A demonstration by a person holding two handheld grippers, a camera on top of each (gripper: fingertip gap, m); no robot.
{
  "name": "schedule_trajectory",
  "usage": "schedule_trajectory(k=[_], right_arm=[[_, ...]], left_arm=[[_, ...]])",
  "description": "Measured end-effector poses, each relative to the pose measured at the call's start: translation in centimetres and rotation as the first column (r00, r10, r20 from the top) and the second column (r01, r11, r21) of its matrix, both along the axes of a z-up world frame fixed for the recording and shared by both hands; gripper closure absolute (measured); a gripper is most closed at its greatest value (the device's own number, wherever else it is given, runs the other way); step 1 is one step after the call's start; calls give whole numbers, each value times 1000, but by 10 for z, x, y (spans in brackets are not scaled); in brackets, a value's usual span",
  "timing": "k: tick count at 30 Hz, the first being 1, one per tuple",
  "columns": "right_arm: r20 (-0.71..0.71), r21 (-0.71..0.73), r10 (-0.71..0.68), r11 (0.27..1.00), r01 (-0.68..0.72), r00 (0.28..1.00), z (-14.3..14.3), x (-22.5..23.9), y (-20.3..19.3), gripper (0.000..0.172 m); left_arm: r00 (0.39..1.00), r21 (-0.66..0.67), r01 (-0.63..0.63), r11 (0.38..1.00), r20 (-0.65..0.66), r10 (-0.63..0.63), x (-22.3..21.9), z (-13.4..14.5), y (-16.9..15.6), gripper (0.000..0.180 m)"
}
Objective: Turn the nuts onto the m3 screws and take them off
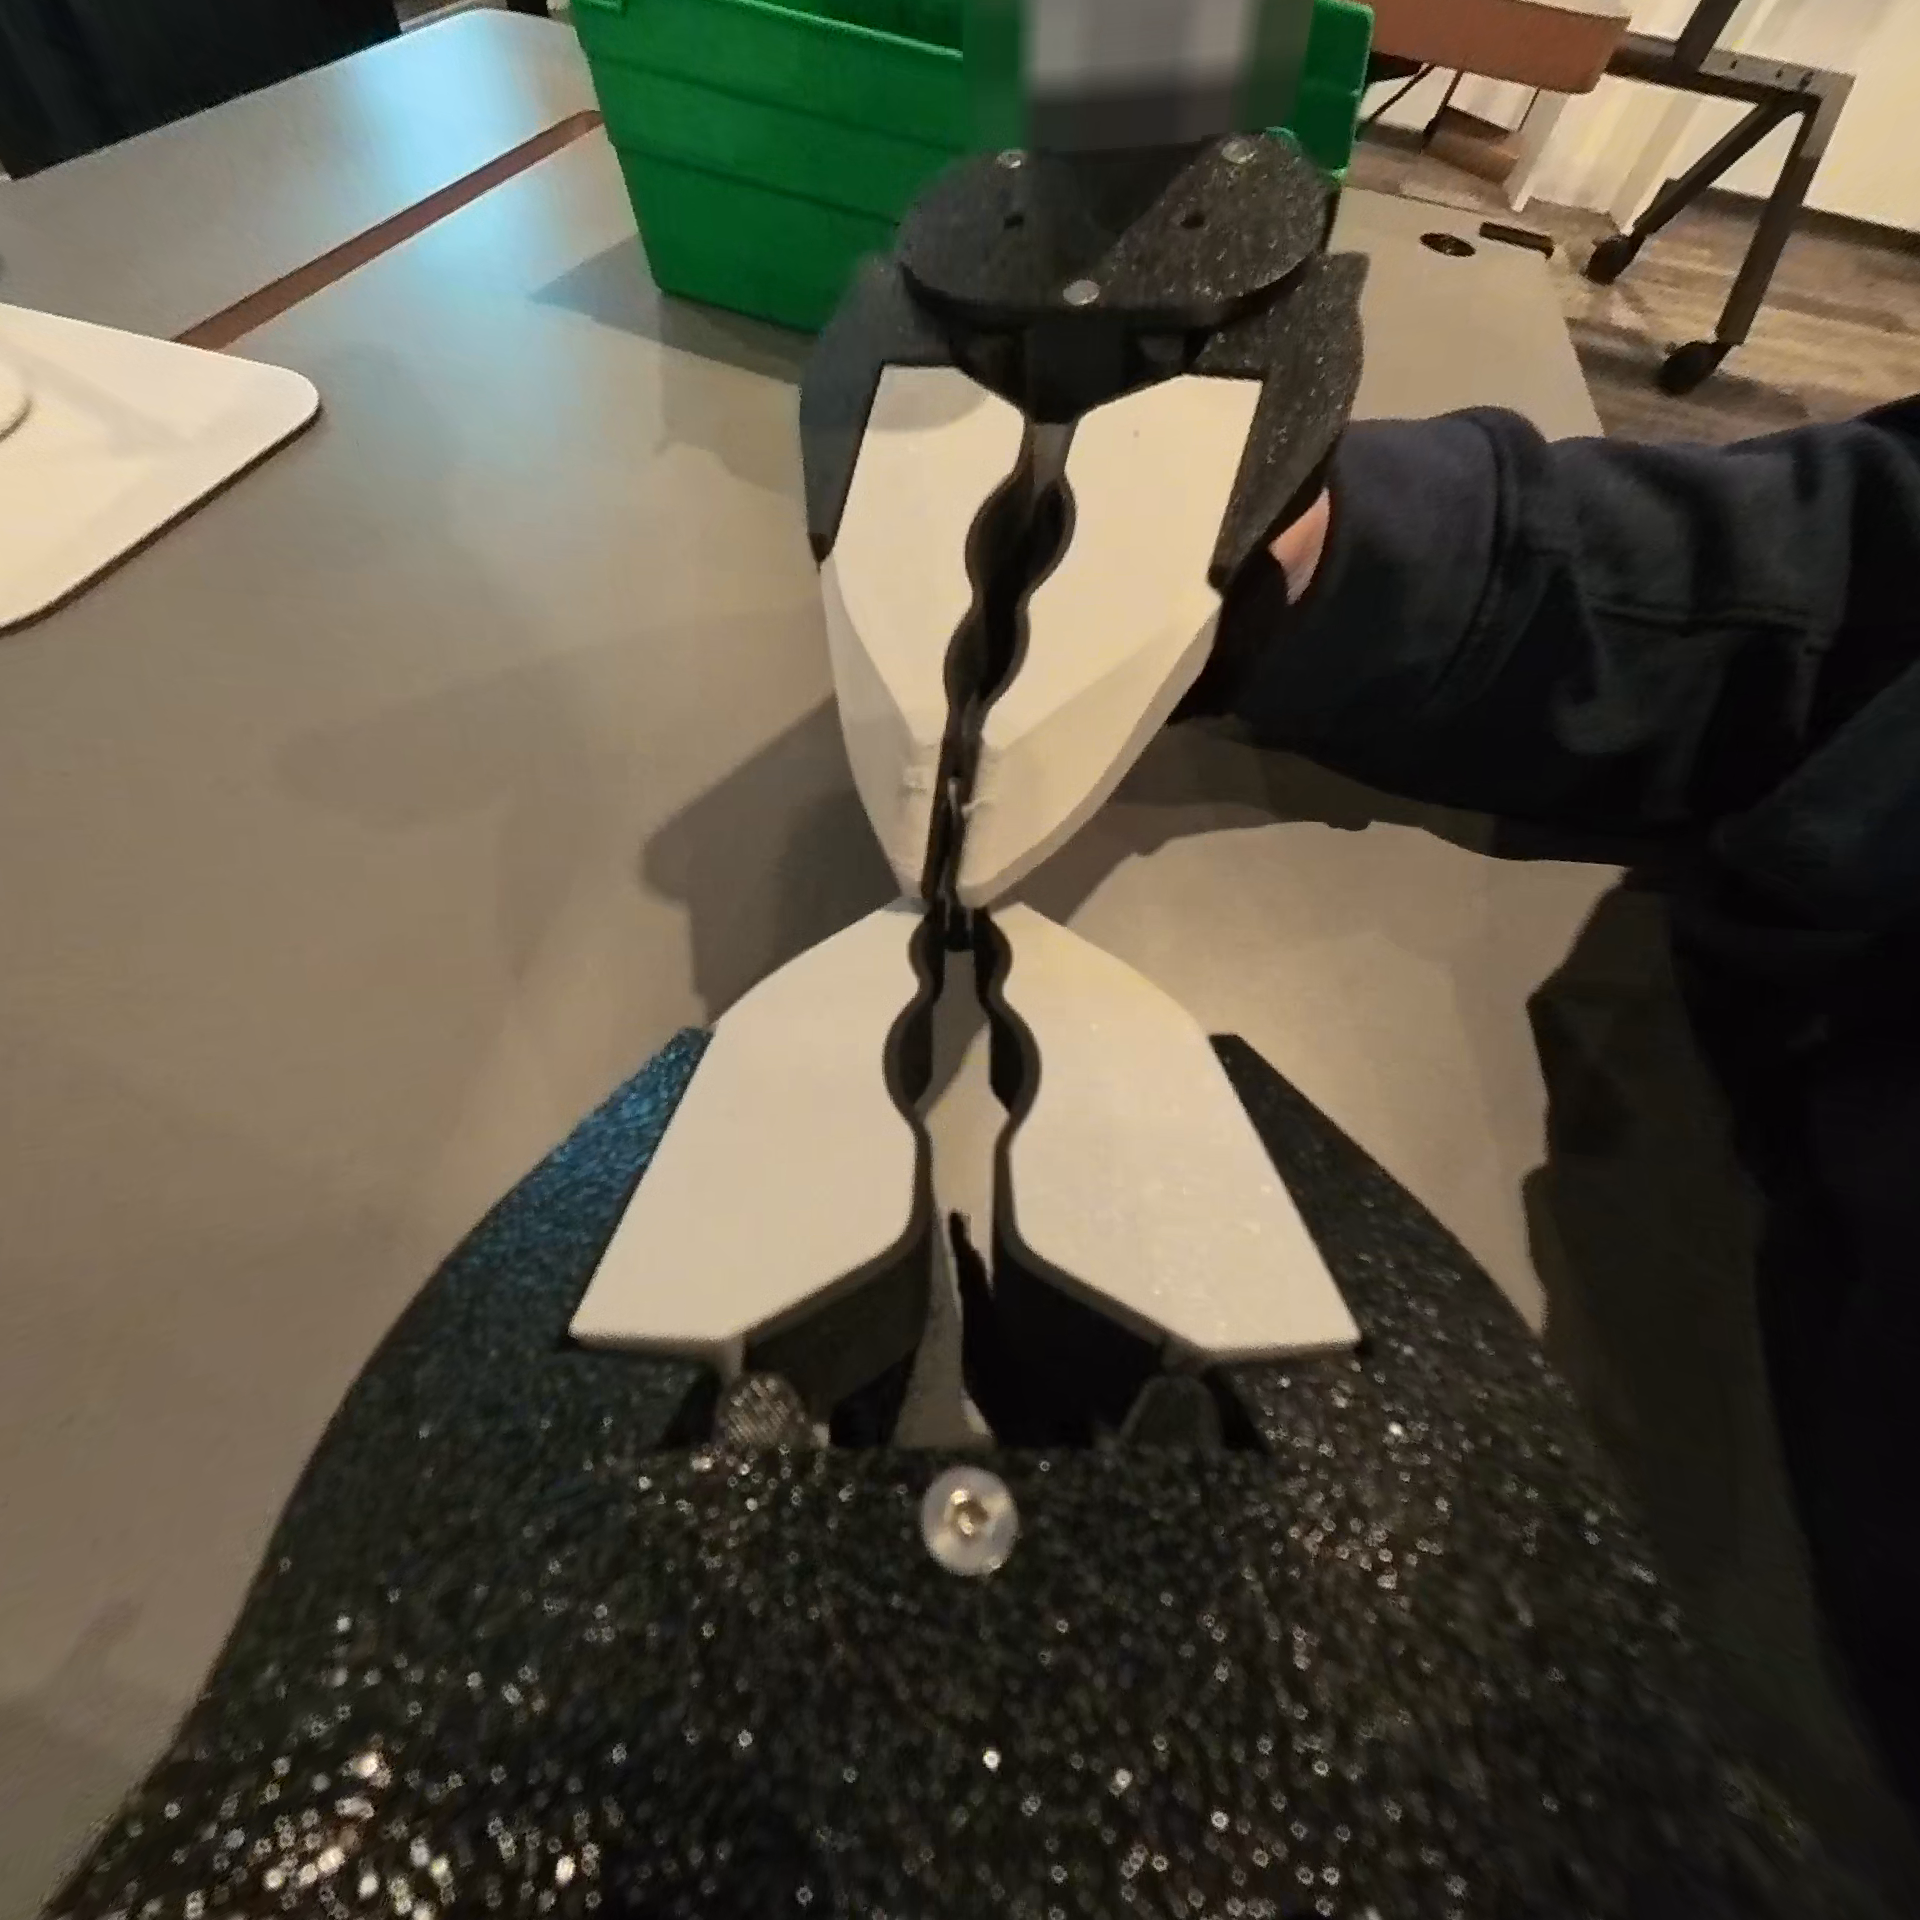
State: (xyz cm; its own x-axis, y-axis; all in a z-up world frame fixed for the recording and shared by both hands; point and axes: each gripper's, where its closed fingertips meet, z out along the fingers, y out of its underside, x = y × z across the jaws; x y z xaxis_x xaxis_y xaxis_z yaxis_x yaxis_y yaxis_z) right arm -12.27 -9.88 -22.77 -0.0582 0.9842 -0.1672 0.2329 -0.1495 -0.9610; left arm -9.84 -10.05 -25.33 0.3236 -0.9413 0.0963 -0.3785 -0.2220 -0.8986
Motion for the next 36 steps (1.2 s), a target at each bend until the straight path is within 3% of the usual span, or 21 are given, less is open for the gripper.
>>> schedule_trajectory(k=[3,8,13,20,24,36], right_arm=[[63,6,-103,995,102,993,-12,5,18,169],[116,-1,-161,987,162,980,-24,13,29,169],[265,89,-207,978,190,942,-49,15,33,169],[337,123,-190,980,156,922,-60,14,31,169],[383,122,-187,981,151,904,-67,18,31,169],[374,112,-148,987,114,915,-65,21,25,169]], left_arm=[[1000,-44,-19,999,-12,19,-6,-6,3,158],[997,-34,-82,996,6,83,-17,-7,9,163],[989,-17,-148,989,-24,148,-24,-13,17,166],[987,-18,-158,987,-22,157,-24,-15,18,167],[984,52,-177,983,0,177,-26,-7,20,180],[971,108,-241,965,17,240,-35,-3,28,180]])
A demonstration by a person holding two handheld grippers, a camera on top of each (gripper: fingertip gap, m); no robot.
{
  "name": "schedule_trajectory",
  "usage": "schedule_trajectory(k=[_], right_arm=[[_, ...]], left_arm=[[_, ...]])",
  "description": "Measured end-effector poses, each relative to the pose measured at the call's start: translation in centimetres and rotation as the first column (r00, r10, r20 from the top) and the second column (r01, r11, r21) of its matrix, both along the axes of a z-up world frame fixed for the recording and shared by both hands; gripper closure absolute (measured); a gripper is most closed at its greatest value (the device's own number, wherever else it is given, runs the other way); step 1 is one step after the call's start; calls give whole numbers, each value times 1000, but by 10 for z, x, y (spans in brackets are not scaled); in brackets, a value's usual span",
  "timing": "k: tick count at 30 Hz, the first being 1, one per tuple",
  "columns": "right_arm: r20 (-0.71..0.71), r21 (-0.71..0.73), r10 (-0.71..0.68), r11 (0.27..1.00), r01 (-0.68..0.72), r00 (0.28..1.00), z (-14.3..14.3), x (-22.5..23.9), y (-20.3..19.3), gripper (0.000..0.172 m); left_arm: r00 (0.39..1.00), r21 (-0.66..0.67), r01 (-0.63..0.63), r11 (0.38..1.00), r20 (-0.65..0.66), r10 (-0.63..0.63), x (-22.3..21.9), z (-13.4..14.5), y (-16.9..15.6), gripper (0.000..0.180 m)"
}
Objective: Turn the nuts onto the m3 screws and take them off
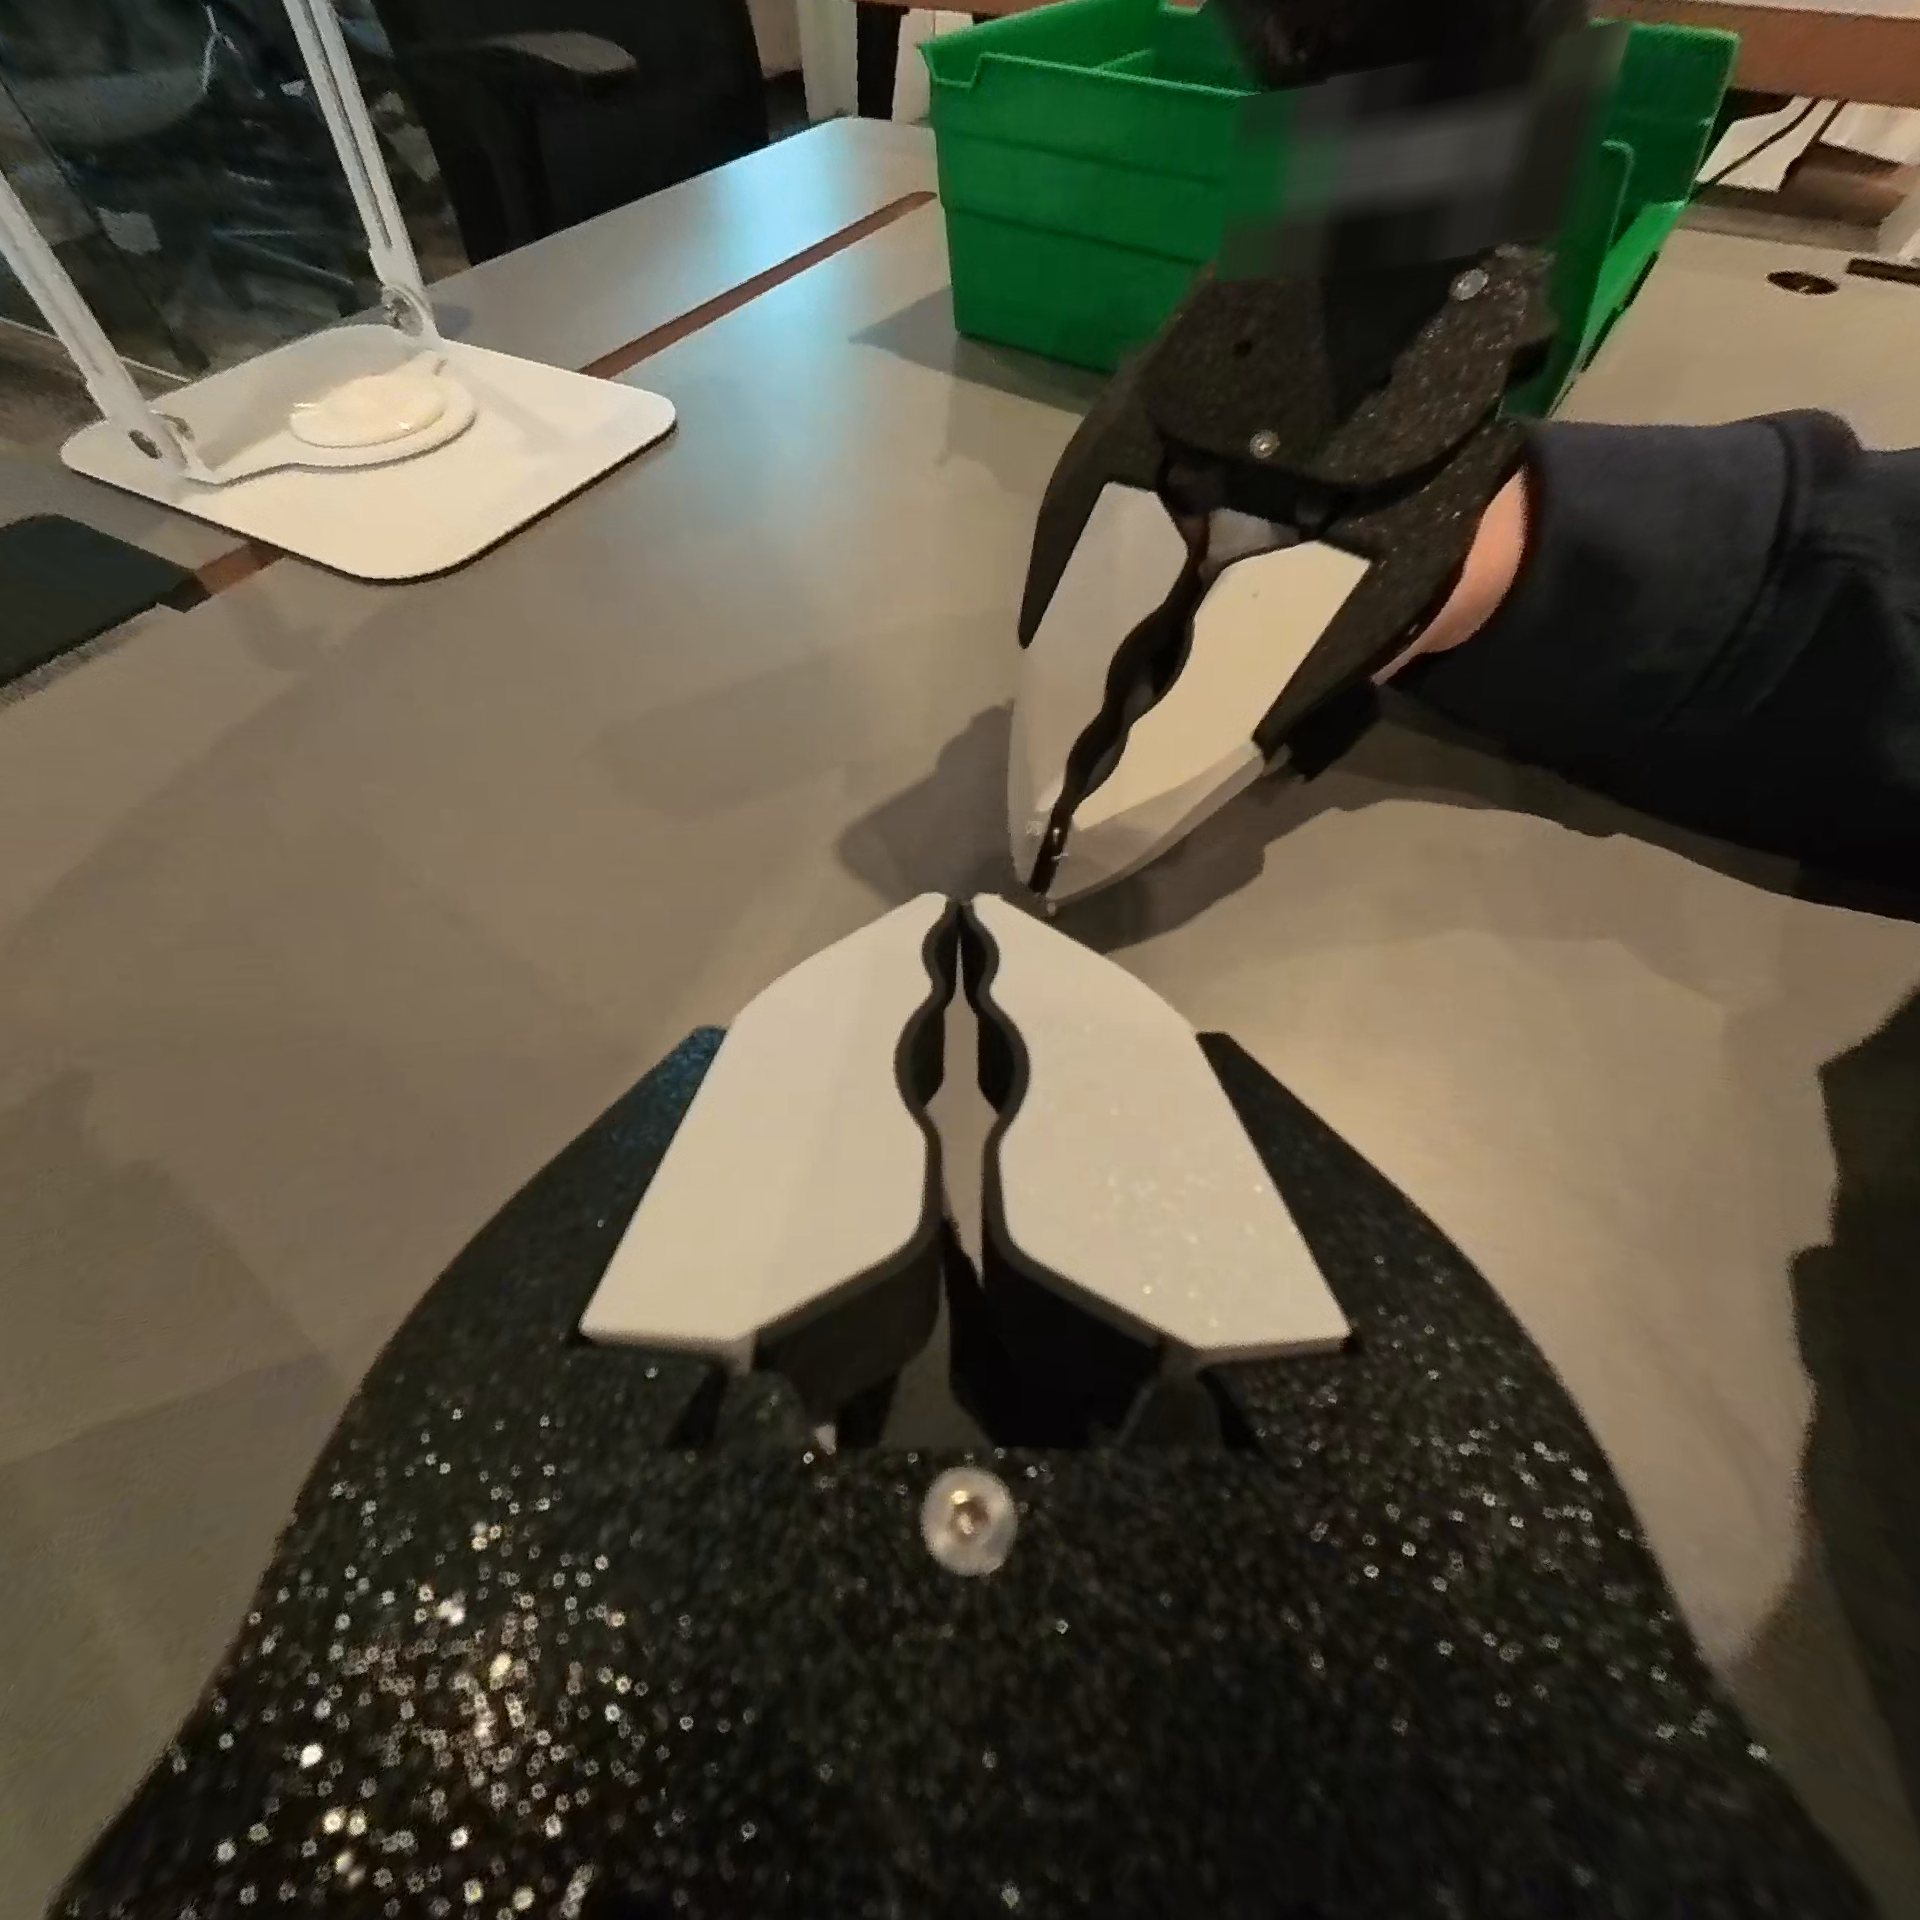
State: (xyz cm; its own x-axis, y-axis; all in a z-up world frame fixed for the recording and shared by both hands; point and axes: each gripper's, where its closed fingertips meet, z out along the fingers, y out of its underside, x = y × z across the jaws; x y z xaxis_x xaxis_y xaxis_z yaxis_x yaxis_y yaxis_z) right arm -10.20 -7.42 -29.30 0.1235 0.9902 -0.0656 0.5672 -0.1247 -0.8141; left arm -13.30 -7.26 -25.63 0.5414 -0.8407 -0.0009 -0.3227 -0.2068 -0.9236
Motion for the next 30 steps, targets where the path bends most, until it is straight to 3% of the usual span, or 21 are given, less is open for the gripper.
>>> schedule_trajectory(k=[5,12,17,23,30], right_arm=[[-145,130,157,982,-138,977,23,-14,-19,169],[-154,263,377,907,-330,913,27,-39,-45,169],[-73,296,408,880,-371,910,16,-46,-41,169],[31,209,401,893,-398,916,0,-47,-37,169],[37,177,394,902,-394,919,-2,-45,-35,168]], left_arm=[[1000,36,-26,999,2,26,-4,3,3,180],[998,81,-65,995,13,64,-9,8,7,180],[996,99,-92,991,16,90,-15,10,9,180],[995,89,-104,991,18,103,-19,6,12,180],[995,75,-96,993,13,95,-19,3,12,180]])
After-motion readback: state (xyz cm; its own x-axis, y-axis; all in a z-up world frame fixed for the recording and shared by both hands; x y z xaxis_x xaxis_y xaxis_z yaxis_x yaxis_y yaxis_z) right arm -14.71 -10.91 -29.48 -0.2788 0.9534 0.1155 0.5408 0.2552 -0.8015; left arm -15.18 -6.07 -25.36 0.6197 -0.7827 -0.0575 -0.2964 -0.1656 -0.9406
